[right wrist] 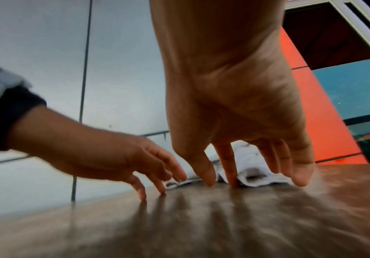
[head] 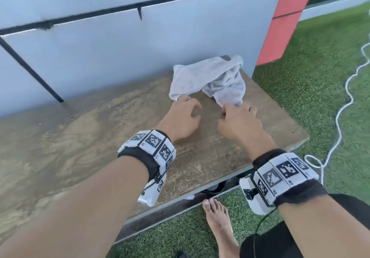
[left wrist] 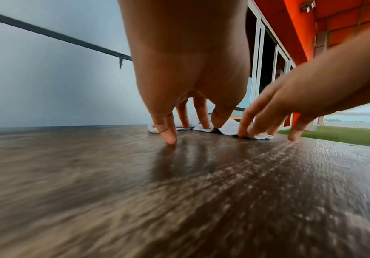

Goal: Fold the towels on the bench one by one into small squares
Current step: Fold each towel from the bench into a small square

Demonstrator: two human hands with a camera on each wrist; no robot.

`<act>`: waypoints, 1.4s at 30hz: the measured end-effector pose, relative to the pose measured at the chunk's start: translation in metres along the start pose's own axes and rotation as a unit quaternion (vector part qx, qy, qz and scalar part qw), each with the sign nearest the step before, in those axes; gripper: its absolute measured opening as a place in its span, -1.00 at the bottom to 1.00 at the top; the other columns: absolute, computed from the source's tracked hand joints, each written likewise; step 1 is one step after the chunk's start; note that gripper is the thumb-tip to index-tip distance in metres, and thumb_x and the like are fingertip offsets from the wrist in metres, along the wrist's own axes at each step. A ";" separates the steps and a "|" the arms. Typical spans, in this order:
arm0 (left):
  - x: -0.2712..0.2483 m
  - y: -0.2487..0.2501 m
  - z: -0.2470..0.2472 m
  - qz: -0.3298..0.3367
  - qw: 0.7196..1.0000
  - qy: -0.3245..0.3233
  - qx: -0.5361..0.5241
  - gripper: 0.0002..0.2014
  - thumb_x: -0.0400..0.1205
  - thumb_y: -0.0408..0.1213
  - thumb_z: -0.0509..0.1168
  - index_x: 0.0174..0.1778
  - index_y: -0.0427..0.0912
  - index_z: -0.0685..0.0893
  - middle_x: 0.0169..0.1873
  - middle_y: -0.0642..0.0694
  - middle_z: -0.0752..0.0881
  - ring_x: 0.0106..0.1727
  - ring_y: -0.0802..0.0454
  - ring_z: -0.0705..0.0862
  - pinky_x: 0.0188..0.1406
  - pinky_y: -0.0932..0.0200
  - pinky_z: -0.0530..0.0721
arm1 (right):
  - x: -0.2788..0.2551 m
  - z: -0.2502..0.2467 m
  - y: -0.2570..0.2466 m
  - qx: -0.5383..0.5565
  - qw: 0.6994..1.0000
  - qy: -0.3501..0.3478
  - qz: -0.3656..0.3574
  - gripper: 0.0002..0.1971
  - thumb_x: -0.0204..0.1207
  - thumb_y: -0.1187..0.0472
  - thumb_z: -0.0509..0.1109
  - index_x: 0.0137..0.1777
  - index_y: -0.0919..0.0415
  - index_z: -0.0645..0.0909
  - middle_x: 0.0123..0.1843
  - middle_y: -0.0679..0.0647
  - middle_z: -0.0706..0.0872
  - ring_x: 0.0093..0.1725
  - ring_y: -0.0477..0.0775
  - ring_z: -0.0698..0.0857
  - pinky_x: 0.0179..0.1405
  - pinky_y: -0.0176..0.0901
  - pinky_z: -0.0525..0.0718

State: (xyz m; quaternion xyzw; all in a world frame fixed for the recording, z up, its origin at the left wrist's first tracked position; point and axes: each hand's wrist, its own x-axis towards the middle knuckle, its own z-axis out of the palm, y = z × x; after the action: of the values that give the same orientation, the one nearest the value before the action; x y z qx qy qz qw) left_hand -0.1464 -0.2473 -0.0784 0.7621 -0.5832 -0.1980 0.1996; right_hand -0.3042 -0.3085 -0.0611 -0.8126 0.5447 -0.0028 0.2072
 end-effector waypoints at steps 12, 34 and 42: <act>0.007 0.024 -0.001 0.154 0.967 0.143 -0.142 -0.87 0.53 -0.24 0.25 -0.18 0.07 0.68 -0.17 0.14 0.52 0.00 -0.01 0.54 -0.07 0.17 0.49 | -0.006 -0.019 -0.023 0.232 0.921 0.224 -0.218 -0.94 0.54 0.30 0.35 -0.08 0.13 0.58 -0.24 -0.18 0.53 -0.21 -0.03 0.54 -0.27 -0.18 0.42; -0.152 -0.025 -0.111 -0.073 0.944 0.175 -0.269 -0.55 0.76 0.18 0.08 0.08 -0.11 0.67 0.07 -0.13 0.80 0.14 -0.01 0.76 0.28 0.02 0.59 | -0.086 0.013 -0.140 0.378 0.849 -0.035 -0.367 -0.91 0.57 0.04 0.46 -0.13 -0.05 0.63 -0.13 0.07 0.77 -0.23 -0.10 0.68 -0.25 -0.34 0.59; -0.196 -0.043 -0.142 -0.074 0.927 0.263 -0.255 -0.84 0.68 -0.28 0.32 -0.02 -0.34 0.61 -0.28 -0.03 0.66 -0.28 0.24 0.60 -0.24 0.37 0.51 | -0.101 0.015 -0.178 0.424 0.829 0.018 -0.364 -0.66 0.62 0.10 0.36 -0.31 0.27 0.43 -0.44 0.04 0.52 -0.33 0.09 0.54 -0.26 0.01 0.48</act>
State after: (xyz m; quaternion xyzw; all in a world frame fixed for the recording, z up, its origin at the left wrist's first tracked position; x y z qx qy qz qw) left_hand -0.0831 -0.0366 0.0323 0.7513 -0.3812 -0.1466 0.5184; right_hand -0.1843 -0.1573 0.0080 -0.7841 0.1582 -0.3236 0.5055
